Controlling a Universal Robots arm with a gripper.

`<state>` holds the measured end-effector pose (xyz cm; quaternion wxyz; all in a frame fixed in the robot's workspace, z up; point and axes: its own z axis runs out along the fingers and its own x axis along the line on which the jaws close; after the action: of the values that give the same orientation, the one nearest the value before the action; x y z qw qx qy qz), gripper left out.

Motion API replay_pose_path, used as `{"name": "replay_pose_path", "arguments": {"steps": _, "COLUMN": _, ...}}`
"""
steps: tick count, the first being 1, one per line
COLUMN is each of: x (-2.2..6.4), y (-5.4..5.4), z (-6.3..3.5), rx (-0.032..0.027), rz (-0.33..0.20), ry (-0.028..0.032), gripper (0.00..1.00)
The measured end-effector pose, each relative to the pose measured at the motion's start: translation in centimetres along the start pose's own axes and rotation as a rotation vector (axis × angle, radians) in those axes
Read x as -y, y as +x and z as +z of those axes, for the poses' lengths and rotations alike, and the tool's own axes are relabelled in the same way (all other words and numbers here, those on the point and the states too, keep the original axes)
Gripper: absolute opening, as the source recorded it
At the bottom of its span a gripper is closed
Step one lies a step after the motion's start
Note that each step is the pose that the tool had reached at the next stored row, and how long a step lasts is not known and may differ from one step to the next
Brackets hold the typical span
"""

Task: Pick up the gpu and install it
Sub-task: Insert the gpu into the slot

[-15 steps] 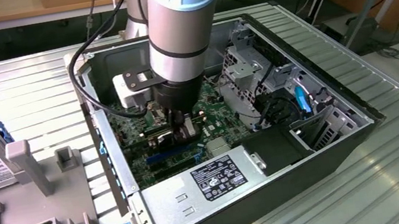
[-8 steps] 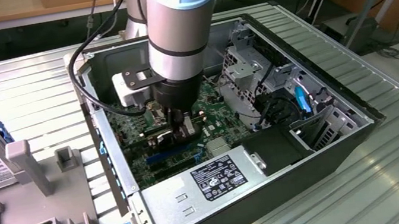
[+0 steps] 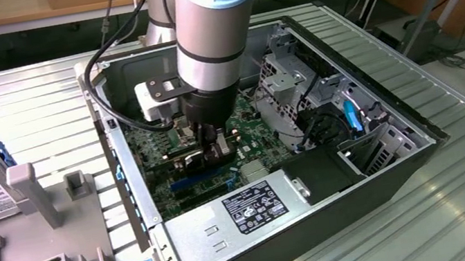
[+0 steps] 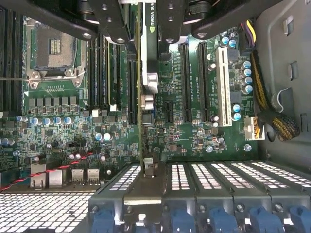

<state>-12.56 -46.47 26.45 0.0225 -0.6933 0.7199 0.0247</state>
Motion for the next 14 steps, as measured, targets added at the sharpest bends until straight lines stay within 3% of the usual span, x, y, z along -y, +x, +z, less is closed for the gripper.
{"name": "replay_pose_path", "arguments": {"steps": 5, "x": 0.0, "y": 0.01, "z": 0.0, "rx": -0.0135, "rz": 0.0, "ry": -0.0028, "gripper": 0.27}}
{"name": "replay_pose_path", "arguments": {"steps": 14, "x": -0.06, "y": 0.03, "z": 0.0, "rx": -0.0137, "rz": 0.0, "ry": -0.0028, "gripper": 0.27}}
